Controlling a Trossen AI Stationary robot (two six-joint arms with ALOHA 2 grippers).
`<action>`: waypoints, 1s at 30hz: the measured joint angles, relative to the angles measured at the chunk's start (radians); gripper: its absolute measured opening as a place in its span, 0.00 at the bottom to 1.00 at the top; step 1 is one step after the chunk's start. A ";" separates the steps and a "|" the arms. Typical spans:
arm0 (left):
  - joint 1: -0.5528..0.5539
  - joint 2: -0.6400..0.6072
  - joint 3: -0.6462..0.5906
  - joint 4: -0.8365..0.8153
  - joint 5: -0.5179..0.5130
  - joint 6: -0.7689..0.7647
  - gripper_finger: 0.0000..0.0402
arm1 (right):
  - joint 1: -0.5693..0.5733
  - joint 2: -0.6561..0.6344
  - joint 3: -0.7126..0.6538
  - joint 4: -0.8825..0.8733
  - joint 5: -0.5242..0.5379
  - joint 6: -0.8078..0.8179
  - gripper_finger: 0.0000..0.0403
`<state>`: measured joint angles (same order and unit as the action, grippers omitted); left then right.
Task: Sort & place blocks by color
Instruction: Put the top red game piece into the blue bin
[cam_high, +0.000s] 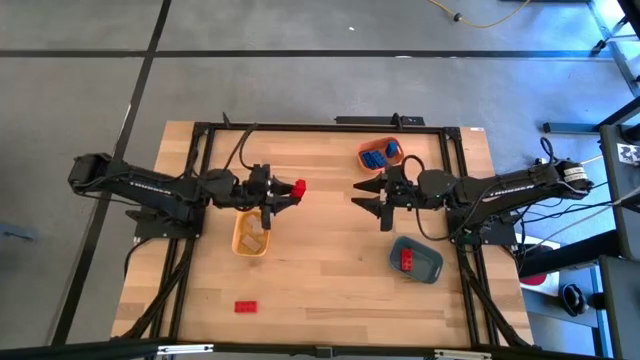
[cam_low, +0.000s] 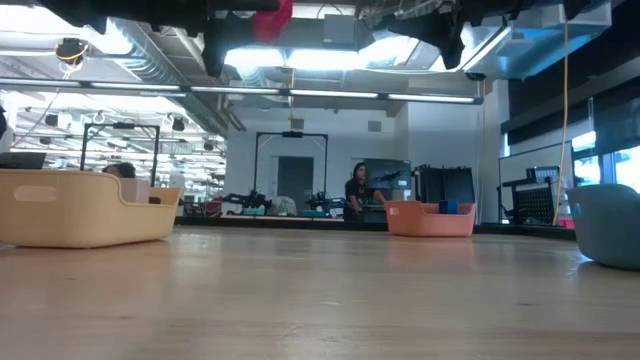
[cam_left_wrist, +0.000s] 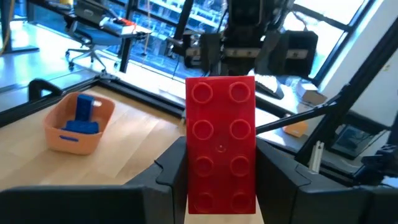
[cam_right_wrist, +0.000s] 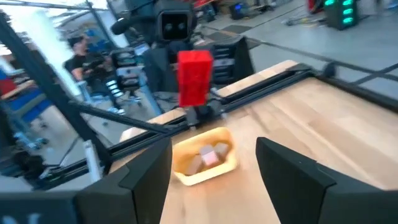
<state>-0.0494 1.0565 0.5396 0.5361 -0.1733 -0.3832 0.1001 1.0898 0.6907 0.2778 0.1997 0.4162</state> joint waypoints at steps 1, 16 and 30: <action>0.000 0.003 0.001 0.007 0.002 0.001 0.31 | 0.000 0.015 0.000 0.015 -0.018 0.000 0.59; 0.000 0.277 0.241 0.007 0.147 0.056 0.31 | 0.000 0.252 0.000 0.445 -0.107 0.027 0.59; 0.000 0.394 0.330 0.061 0.141 0.072 0.31 | 0.003 0.252 0.000 0.460 -0.146 0.023 0.59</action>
<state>-0.0498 1.4505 0.8696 0.5974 -0.0319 -0.3107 0.1032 1.3418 0.6910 0.7380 0.0532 0.4393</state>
